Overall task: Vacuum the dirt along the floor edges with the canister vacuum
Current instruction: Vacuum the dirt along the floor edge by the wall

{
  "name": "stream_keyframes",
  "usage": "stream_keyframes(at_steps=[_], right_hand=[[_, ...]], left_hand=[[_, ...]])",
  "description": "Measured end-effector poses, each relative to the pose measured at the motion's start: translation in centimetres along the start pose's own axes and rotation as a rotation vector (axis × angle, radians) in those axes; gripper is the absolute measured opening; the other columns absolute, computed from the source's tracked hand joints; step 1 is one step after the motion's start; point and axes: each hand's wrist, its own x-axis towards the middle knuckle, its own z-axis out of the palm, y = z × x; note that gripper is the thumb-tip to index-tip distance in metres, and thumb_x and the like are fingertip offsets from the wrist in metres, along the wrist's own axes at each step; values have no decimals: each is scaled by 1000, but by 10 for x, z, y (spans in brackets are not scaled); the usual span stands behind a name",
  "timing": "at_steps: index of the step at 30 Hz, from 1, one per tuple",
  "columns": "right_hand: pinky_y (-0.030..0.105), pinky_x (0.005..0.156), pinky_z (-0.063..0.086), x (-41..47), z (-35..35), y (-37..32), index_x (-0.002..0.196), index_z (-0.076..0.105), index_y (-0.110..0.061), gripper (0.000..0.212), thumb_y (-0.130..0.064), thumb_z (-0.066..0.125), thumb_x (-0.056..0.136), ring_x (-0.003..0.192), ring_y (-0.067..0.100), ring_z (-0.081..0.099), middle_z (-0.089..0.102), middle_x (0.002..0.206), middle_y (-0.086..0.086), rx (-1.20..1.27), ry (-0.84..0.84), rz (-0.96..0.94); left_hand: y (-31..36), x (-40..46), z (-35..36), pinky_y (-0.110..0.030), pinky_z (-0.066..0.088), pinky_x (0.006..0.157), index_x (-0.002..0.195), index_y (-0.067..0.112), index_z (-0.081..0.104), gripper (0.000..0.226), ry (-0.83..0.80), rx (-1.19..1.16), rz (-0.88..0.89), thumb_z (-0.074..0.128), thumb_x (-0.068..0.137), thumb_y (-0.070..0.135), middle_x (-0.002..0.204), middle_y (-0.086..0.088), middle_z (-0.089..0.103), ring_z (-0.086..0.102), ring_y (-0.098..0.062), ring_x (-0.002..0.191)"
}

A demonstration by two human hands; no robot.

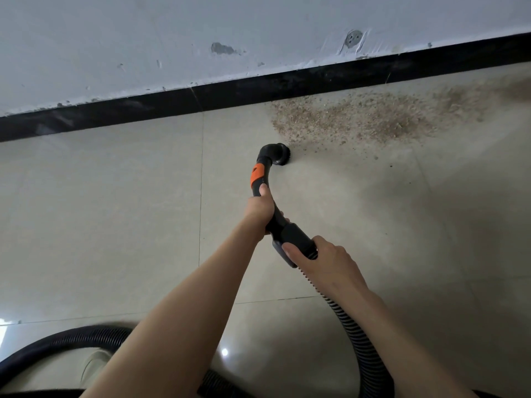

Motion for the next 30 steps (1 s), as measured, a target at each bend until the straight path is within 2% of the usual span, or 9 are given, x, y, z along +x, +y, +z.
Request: stream_keyframes(at_steps=[2,6,9,12,17,19,24,27,30], right_hand=[[27,54,38,-1,2,-2,88,49,-22,49,-72,44,86,67,10,56,58,77,-6,7,-41,-24],[27,55,37,4,14,-11,83,48,-24,48,-72,45,85,68,10,56,59,78,-6,15,-142,-103],[26,55,36,6,28,-19,81,48,-25,48,-73,46,85,66,9,54,59,77,-7,-11,-230,-160],[27,55,38,4,39,-23,82,50,-25,48,-73,48,85,67,11,56,59,78,-6,-58,-291,-209],[26,54,36,-5,47,-20,79,48,-27,49,-76,47,81,64,8,54,58,75,-8,-94,-336,-251],[26,54,36,-7,45,-15,77,47,-27,48,-75,47,81,65,9,55,58,75,-7,-87,-323,-244],[26,57,40,-14,35,5,82,54,-22,53,-75,47,80,68,11,58,61,76,-6,-48,-300,-223],[27,59,42,-18,27,14,85,56,-20,54,-74,49,81,70,11,60,62,76,-7,-22,-275,-201],[26,55,38,-18,16,19,80,54,-22,51,-73,49,81,67,9,57,61,73,-9,-2,-206,-166]], left_hand=[[-6,-1,-9,-26,47,42,105,7,38,42,19,-28,-2,27,101,48,74,-11,58,60,-22,59],[-23,7,-39,-41,56,77,94,9,40,42,136,-38,-2,28,101,48,74,-11,60,64,-29,77],[-39,9,-65,-46,55,86,88,9,39,44,227,-80,-31,27,100,50,77,-12,62,66,-33,85],[-59,5,-85,-49,54,88,103,13,36,39,282,-173,-80,31,99,51,77,-12,61,67,-35,92],[-79,-6,-95,-48,56,84,107,13,38,38,328,-260,-121,35,98,50,73,-13,61,66,-30,77],[-81,-11,-90,-48,56,83,109,12,39,39,325,-246,-117,33,99,49,75,-13,62,67,-32,82],[-83,-23,-70,-50,54,88,131,5,40,56,320,-190,-146,30,99,50,116,-20,61,62,-38,105],[-82,-28,-58,-48,53,89,135,5,40,56,297,-162,-143,29,100,48,120,-20,60,61,-36,108],[-71,-31,-44,-43,55,81,133,6,41,55,233,-116,-120,28,100,49,118,-18,62,62,-35,105]])
